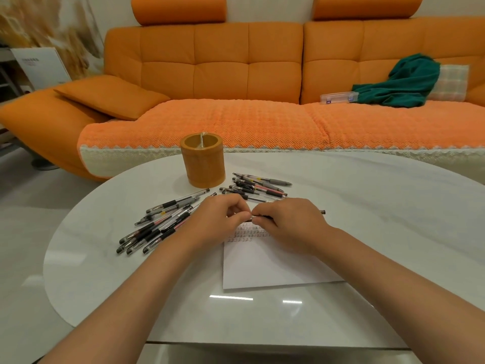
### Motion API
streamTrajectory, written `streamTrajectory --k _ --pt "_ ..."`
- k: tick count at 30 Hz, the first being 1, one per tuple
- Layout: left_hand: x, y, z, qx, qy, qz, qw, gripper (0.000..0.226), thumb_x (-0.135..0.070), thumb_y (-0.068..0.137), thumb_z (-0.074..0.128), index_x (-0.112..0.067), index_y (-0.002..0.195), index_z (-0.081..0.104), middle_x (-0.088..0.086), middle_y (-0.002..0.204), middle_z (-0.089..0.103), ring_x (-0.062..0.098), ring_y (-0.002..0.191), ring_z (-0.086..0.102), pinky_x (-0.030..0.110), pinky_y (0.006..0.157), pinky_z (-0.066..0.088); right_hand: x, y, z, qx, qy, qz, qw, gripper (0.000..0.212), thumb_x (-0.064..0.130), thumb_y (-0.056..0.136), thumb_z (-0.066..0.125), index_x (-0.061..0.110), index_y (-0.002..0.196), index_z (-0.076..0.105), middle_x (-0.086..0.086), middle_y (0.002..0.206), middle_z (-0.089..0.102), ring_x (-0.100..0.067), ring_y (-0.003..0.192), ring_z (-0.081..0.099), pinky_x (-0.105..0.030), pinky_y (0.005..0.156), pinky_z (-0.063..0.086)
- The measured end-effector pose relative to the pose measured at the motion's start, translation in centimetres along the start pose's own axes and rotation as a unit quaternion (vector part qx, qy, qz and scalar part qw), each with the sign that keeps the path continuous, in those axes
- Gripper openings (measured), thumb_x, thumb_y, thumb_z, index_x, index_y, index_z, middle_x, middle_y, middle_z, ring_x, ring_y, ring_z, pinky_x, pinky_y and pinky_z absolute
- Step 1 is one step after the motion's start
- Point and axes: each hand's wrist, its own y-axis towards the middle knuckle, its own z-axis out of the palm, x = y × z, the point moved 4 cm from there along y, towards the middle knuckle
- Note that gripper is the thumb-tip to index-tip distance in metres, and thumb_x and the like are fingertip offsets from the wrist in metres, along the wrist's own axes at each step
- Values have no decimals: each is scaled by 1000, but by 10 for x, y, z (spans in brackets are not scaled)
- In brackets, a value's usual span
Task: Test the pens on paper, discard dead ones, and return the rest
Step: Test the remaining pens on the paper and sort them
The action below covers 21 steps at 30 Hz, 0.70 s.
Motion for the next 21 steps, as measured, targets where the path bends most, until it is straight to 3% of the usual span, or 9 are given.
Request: streamTrajectory --k 3,7,9,11,13,16,18,21 --pt "1 0 -3 -4 -9 1 1000 6 -28 92 69 -32 88 70 -18 81 66 -2 79 59 16 68 47 0 1 -2 11 8 22 1000 30 51 102 38 41 115 64 11 85 70 -11 80 62 -27 57 39" --pt "0 0 -8 -9 7 -1 1000 13 -26 94 66 -36 86 65 -19 86 65 1 80 59 16 66 43 0 1 -4 53 37 53 996 42 42 103 40 33 144 46 10 125 66 -15 117 58 -27 74 43" --pt "3 0 -11 -8 32 -7 999 11 -26 95 65 -34 89 65 -19 89 64 4 81 58 19 67 45 -2 -2 -4 59 77 67 993 43 27 104 40 30 147 39 10 110 66 -19 104 59 -22 64 38" --pt "7 0 -12 3 68 -15 998 7 -27 95 65 -34 95 64 -19 92 62 5 82 58 23 69 48 -6 -5 -6 57 143 73 985 38 14 101 38 32 134 39 4 90 62 -23 85 57 -32 64 44" --pt "12 -1 -11 27 99 -24 994 10 -30 94 66 -37 101 63 -19 94 61 4 83 58 24 70 49 -11 -5 -8 36 206 92 974 30 6 99 39 31 113 46 -4 91 63 -22 81 58 -41 70 47" --pt "15 -2 -7 54 127 -22 990 14 -32 93 66 -39 105 63 -18 95 58 3 84 56 23 69 46 -14 -4 -12 9 334 145 931 36 2 99 39 26 96 66 -4 97 63 -20 73 64 -39 62 54" --pt "15 -2 -5 60 148 -15 987 11 -36 93 65 -39 104 65 -18 95 57 3 84 54 24 69 45 -11 -4 -12 19 430 175 885 43 -5 98 37 21 105 71 -9 102 65 -29 78 69 -34 57 56" --pt "16 -1 -4 58 159 -13 985 17 -49 87 68 -39 101 65 -18 96 55 2 88 51 27 73 48 -10 -7 -7 48 506 194 839 53 -17 91 40 16 122 67 -12 108 66 -29 82 69 -31 61 57"
